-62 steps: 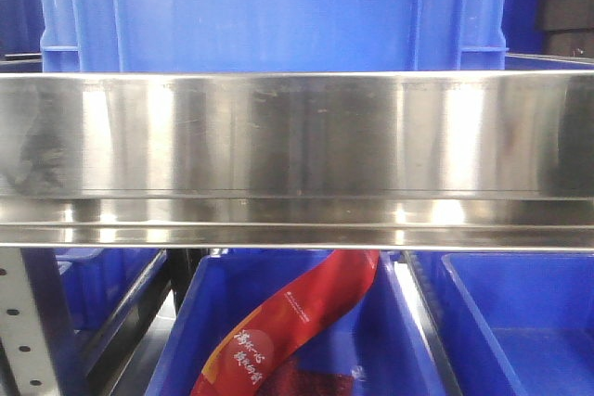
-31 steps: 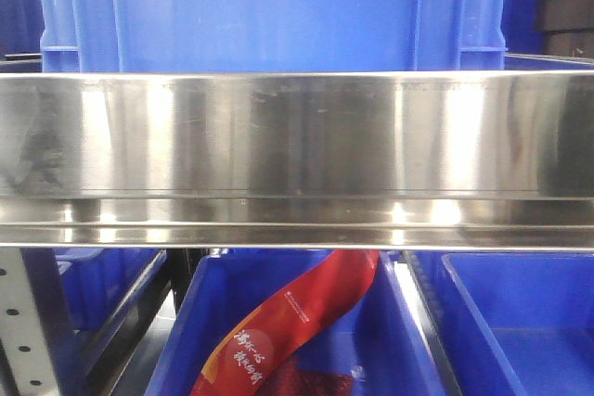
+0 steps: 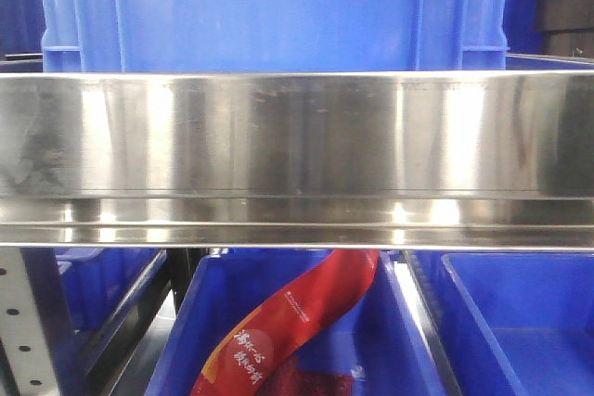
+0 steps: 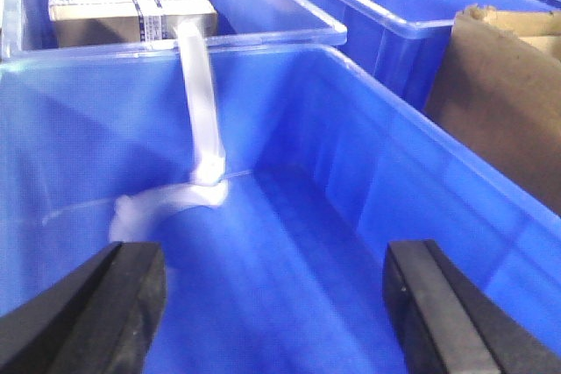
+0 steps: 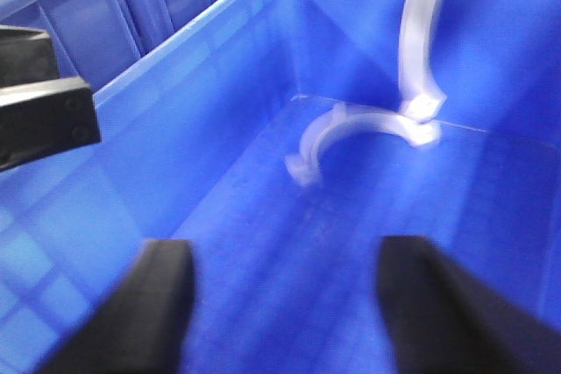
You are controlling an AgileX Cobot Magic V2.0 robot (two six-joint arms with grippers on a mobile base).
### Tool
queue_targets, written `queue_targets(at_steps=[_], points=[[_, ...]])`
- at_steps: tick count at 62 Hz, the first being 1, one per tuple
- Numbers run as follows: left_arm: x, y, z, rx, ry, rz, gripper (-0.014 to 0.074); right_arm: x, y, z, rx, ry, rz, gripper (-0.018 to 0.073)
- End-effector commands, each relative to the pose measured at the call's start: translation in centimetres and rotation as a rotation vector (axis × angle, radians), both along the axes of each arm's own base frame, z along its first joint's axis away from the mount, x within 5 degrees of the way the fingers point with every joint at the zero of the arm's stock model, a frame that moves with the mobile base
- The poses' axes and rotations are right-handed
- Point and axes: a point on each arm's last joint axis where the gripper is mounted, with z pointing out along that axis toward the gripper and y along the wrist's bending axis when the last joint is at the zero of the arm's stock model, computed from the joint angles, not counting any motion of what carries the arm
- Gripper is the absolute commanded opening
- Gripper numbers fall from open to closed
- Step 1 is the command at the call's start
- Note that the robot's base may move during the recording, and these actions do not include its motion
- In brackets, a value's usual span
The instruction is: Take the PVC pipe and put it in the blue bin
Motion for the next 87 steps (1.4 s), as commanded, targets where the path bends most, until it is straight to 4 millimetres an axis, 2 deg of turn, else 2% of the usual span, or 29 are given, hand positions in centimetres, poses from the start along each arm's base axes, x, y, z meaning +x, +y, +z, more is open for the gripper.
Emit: queue_targets(at_steps=[1,4,17,19,30,39,48,55,60,75,87], points=[[-0.7,0.2,1.3,-0.004,-0.020,-0.003,0.0376,-0.9,-0.8,1.8,0.014,-0.071,-0.009,0.0211],[-0.7,0.4,1.4,0.013,-0.026,0.001,0.0319,-1.1,-1.1,2.1,0.003,-0.090,-0.013,0.0162],[-0.8,0.9,1.6,0.089,-0.065,0.024,-0.0115,-1.3,-1.5,2.6,-0.027,-0.142,-0.028,-0.0127],[-0.9,1.0,1.8,0.088,-0.067,0.024,-0.0111,-1.4,-1.5,2.7,-0.022,-0.138,-0.026,-0.0170],[-3.1,1.9,3.9,0.065,-0.109,0.026,-0.0111,-2.8,-2.4,4.0,-0.017,-0.176,-0.030,-0.0168],[-5.6,3.1,5.8,0.045,-0.162,0.032,-0.0111,-5.1,-4.3,6.1,-0.060,-0.268,-0.056,-0.0168],[-7.7,4.1,6.1,0.011,-0.234,0.035,-0.0111,-7.2,-6.0,7.6,-0.087,-0.349,-0.083,-0.0168],[-9.3,4.7,4.7,-0.023,-0.275,0.033,-0.0111,-8.8,-7.1,7.6,-0.076,-0.426,-0.097,-0.0168],[-10.7,5.3,2.6,-0.027,-0.283,0.034,-0.0111,-9.9,-7.7,6.7,-0.065,-0.458,-0.097,-0.0168],[-15.9,7.6,-3.1,-0.074,-0.336,0.038,-0.0111,-13.9,-9.9,0.6,-0.047,-0.508,-0.086,-0.0168],[-19.1,9.6,-8.1,-0.107,-0.348,0.075,-0.0111,-17.0,-11.7,-4.1,-0.046,-0.510,-0.083,-0.0168]])
